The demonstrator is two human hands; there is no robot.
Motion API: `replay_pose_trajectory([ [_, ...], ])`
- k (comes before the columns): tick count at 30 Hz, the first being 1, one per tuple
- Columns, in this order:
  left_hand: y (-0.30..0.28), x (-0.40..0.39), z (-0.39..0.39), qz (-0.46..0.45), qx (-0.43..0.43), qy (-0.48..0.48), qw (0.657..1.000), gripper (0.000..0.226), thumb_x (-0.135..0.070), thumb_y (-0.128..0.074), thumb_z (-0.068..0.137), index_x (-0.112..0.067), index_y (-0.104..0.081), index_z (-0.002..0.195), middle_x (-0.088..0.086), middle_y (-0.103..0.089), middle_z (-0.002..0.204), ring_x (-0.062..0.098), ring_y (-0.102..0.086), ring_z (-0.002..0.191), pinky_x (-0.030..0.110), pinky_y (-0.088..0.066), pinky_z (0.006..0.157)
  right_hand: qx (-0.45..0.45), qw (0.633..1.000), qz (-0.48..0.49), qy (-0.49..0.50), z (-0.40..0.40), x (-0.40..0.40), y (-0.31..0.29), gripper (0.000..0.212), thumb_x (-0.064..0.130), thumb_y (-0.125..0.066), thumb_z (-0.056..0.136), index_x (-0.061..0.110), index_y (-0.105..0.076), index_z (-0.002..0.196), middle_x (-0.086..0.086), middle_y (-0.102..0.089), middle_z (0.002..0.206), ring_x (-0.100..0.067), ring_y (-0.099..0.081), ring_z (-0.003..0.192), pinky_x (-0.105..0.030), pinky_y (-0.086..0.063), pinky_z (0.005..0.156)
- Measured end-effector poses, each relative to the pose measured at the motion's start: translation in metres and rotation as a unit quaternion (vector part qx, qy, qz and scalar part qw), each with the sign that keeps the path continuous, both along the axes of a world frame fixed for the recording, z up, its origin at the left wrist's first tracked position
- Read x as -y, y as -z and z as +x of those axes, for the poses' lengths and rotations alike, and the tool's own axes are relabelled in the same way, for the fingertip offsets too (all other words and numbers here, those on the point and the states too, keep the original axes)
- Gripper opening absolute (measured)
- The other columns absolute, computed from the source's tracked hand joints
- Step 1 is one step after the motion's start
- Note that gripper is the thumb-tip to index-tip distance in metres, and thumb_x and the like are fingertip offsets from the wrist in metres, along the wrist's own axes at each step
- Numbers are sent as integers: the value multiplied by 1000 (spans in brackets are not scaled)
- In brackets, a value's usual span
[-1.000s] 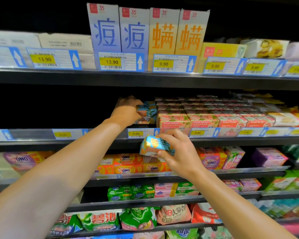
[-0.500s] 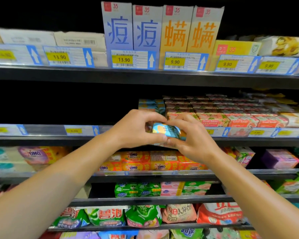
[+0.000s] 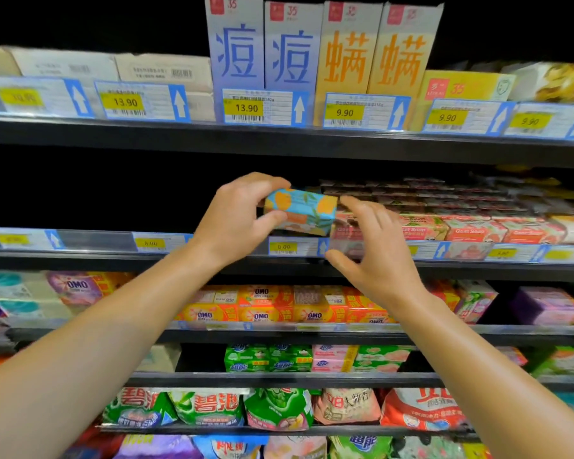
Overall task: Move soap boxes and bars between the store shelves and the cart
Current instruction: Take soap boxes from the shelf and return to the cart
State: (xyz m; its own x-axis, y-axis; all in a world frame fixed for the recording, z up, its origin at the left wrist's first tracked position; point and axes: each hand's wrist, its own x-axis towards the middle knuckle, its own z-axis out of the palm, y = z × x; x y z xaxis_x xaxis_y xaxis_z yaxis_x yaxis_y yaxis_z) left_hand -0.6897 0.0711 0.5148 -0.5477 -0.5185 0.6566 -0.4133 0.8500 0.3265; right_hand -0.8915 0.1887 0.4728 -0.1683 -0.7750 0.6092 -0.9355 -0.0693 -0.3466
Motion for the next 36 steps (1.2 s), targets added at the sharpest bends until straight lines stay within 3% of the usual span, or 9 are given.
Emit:
replay_pose_trajectory([
  [3, 0, 15, -2, 19, 7, -48, 999, 41, -20, -72, 87, -12, -63, 127, 6, -65, 121, 19, -59, 111, 30, -48, 97, -61, 996, 24, 62, -7, 1, 12, 74, 42, -71, 84, 19, -40, 148, -2, -46, 145, -22, -33, 135, -38, -27, 116],
  [7, 8, 29, -9, 63, 47, -76, 994, 43, -23, -69, 90, -13, -60, 131, 7, -64, 123, 21, -59, 111, 28, -46, 96, -146, 983, 51, 102, -11, 5, 23, 72, 49, -68, 83, 18, -47, 144, -4, -50, 142, -28, -36, 136, -44, -24, 118],
  [19, 21, 33, -36, 57, 138, -165, 975, 39, -35, -67, 91, -25, -64, 129, 1, -52, 133, 22, -51, 118, 33, -43, 98, -150, 983, 46, 97, -14, 7, 21, 67, 47, -69, 83, 17, -52, 139, -3, -53, 137, -29, -42, 131, -46, -33, 114],
  [26, 21, 30, -46, 51, 145, -164, 974, 44, -36, -66, 89, -28, -60, 132, -2, -48, 136, 22, -48, 120, 38, -46, 100, -152, 984, 13, 93, -17, 9, 24, 64, 46, -70, 81, 17, -55, 136, -3, -55, 133, -28, -43, 126, -48, -34, 111],
  [32, 19, 28, -54, 14, 156, -174, 972, 38, -41, -66, 89, -29, -65, 125, -4, -55, 132, 20, -49, 121, 34, -44, 98, -160, 983, 1, 87, -15, 14, 23, 60, 47, -67, 80, 21, -57, 133, -1, -55, 130, -27, -45, 125, -45, -27, 113],
  [36, 19, 27, -55, 16, 145, -185, 972, 37, -41, -65, 90, -30, -66, 125, -5, -56, 130, 19, -51, 119, 34, -46, 95, -162, 983, 3, 82, -15, 17, 21, 56, 45, -66, 82, 19, -58, 132, -1, -58, 127, -26, -49, 121, -43, -31, 111],
])
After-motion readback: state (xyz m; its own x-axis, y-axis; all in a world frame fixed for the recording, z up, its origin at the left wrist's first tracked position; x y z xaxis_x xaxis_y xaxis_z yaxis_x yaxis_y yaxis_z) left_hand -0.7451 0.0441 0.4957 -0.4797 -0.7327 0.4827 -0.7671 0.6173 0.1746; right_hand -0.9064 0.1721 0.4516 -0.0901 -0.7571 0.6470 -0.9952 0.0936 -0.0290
